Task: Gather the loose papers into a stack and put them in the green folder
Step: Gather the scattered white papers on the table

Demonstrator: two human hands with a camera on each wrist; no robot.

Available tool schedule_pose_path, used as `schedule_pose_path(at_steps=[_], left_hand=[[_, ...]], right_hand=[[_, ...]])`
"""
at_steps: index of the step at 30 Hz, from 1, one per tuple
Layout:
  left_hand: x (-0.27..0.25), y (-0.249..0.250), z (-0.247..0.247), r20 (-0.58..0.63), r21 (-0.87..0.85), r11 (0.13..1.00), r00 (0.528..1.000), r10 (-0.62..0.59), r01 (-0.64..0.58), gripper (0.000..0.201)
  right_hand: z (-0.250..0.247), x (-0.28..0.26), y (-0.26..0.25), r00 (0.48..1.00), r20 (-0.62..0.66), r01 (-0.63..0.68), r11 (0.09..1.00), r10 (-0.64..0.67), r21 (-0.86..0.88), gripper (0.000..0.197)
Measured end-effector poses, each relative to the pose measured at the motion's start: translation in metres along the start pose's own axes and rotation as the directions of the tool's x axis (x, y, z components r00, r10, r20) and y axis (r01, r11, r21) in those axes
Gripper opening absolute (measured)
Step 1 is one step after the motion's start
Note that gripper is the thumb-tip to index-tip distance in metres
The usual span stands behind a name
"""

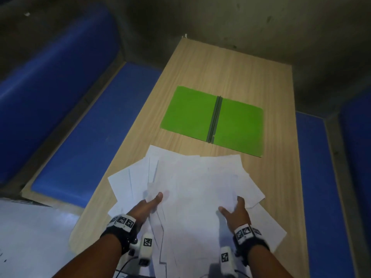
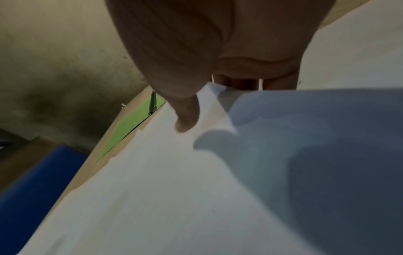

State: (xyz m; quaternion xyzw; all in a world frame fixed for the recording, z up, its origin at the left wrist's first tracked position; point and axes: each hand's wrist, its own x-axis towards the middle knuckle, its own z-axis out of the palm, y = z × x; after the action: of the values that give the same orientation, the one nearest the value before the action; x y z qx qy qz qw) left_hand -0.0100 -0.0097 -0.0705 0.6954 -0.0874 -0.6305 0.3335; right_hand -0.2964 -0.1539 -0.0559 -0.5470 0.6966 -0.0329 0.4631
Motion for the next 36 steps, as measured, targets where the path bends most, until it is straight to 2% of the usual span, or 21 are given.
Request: schedule_pose_path(at_steps=[2,3,8,10,12,14,15,17,19,21,22,25,26,28,29,32,36], left_hand=[[-0.007,-0.009,0.009,0.006,-0.067,0.995,0.998,0.068,-0.067,0.077],[-0.008,-0.015,0.013,0.021,-0.103,0.991,0.996,0.086,-0.083,0.076],[0.000,-0.040,0.031,0.029,-0.172,0.982,0.996,0.087,-0.081,0.086],[0.001,-0.039,0.034,-0.002,-0.157,0.984,0.996,0.085,-0.084,0.094],[-0.001,-0.033,0.032,-0.070,-0.105,0.988,0.992,0.106,-0.113,0.091],[-0.001,-0.026,0.026,-0.145,-0.095,0.992,0.987,0.067,-0.081,0.074],[-0.002,-0.023,0.022,-0.164,-0.162,0.986,0.986,0.008,-0.035,0.068],[0.006,-0.024,0.016,-0.173,-0.263,0.964,0.981,-0.084,0.036,0.076],[0.005,-0.021,0.020,-0.167,-0.142,0.990,0.986,0.001,-0.025,0.084],[0.001,-0.021,0.033,-0.170,0.043,0.992,0.977,0.126,-0.120,0.066],[-0.003,-0.019,0.040,-0.137,0.068,0.987,0.978,0.155,-0.147,0.058],[-0.001,-0.027,0.045,-0.057,0.017,0.992,0.990,0.126,-0.125,0.068],[-0.002,-0.030,0.043,-0.050,0.044,0.991,0.990,0.130,-0.127,0.065],[-0.002,-0.036,0.041,-0.037,0.137,0.982,0.990,0.138,-0.132,0.045],[-0.003,-0.037,0.041,-0.026,0.141,0.983,0.992,0.121,-0.116,0.043],[0.002,-0.041,0.043,0.039,0.031,0.997,0.997,0.064,-0.065,0.057],[0.005,-0.042,0.035,-0.075,0.095,0.988,0.989,0.131,-0.124,0.051]], right_hand=[[0.008,-0.001,0.002,1.000,-0.023,0.016,1.000,-0.016,-0.007,0.068],[0.011,0.000,0.004,0.999,-0.013,0.040,0.999,-0.040,-0.014,0.063],[0.026,0.000,0.004,0.982,0.090,0.174,0.984,-0.169,-0.049,0.051],[0.029,-0.001,-0.001,0.983,0.096,0.162,0.986,-0.158,-0.040,0.050],[0.029,-0.001,-0.002,0.994,0.032,0.107,0.994,-0.107,-0.002,0.056],[0.026,0.002,0.002,0.997,-0.048,0.057,0.994,-0.053,0.095,0.065],[0.024,0.002,0.005,0.997,-0.064,0.048,0.992,-0.040,0.114,0.069],[0.022,0.001,0.013,0.999,-0.034,0.038,0.999,-0.037,0.026,0.067],[0.026,-0.004,0.017,0.996,0.035,0.086,0.992,-0.083,-0.096,0.058],[0.033,-0.010,0.017,0.988,0.079,0.141,0.983,-0.132,-0.116,0.052],[0.036,-0.012,0.016,0.989,0.068,0.137,0.984,-0.130,-0.112,0.053],[0.035,-0.014,0.009,0.997,-0.080,0.021,1.000,-0.021,0.006,0.075],[0.034,-0.013,0.009,0.994,-0.110,-0.022,0.999,0.026,0.038,0.079],[0.032,-0.016,0.007,0.998,-0.055,-0.037,0.999,0.037,0.002,0.074],[0.031,-0.017,0.006,1.000,0.005,-0.014,0.999,0.014,-0.045,0.067],[0.029,-0.023,0.006,0.990,0.140,0.045,0.992,-0.029,-0.117,0.055],[0.019,-0.023,0.008,0.990,0.097,0.106,0.993,-0.100,-0.060,0.049]])
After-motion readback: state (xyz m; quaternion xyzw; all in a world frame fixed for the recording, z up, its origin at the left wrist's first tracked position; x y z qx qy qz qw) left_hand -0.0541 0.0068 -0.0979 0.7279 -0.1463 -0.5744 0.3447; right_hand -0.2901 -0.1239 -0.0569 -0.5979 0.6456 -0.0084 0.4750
